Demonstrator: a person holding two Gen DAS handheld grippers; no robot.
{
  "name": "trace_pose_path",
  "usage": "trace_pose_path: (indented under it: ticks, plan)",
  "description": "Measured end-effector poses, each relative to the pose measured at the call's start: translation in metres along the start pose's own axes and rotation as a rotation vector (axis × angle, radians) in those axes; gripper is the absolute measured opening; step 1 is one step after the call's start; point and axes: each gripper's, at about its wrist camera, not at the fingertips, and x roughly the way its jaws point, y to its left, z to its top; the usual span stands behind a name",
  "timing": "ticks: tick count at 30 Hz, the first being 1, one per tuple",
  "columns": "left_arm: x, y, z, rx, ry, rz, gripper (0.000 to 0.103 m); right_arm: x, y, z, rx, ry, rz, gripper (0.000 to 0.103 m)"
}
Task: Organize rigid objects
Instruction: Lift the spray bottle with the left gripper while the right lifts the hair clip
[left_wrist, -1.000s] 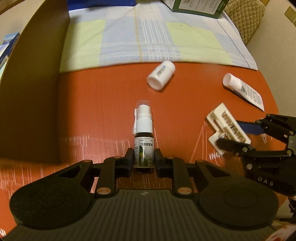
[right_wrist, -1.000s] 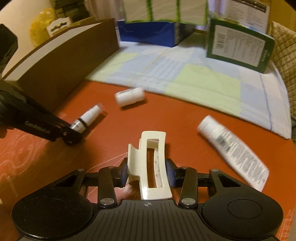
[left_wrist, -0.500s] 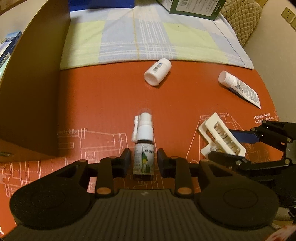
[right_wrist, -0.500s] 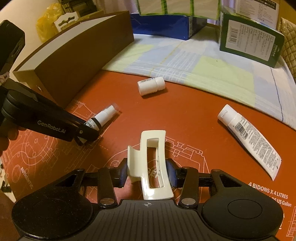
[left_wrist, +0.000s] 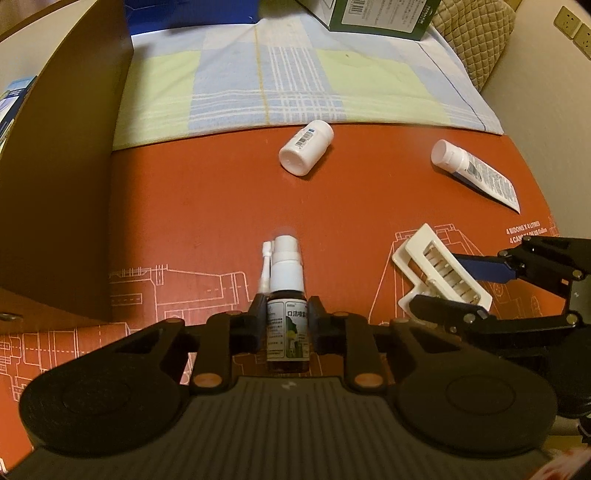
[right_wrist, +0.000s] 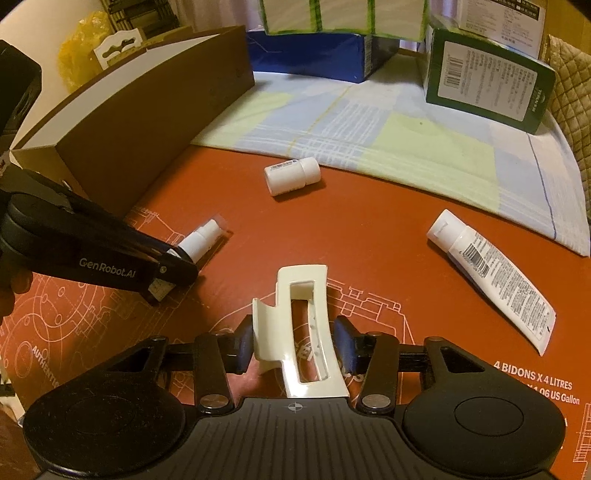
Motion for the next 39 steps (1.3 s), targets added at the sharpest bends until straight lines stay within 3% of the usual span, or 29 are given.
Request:
trace_pose_path:
  ticks: [30, 39]
  plan:
    - [-0.018, 0.006, -0.016, -0.034, -0.024, -0.004, 0.019, -0.010, 0.009, -0.002, -0.015, -0.013, 0.005, 0.037]
    - [-0.013, 0.011, -0.021, -0.077, 0.001, -0.019, 0.020, -0.014, 0.010, -0.001, -0.019, -0.020, 0.012, 0.037]
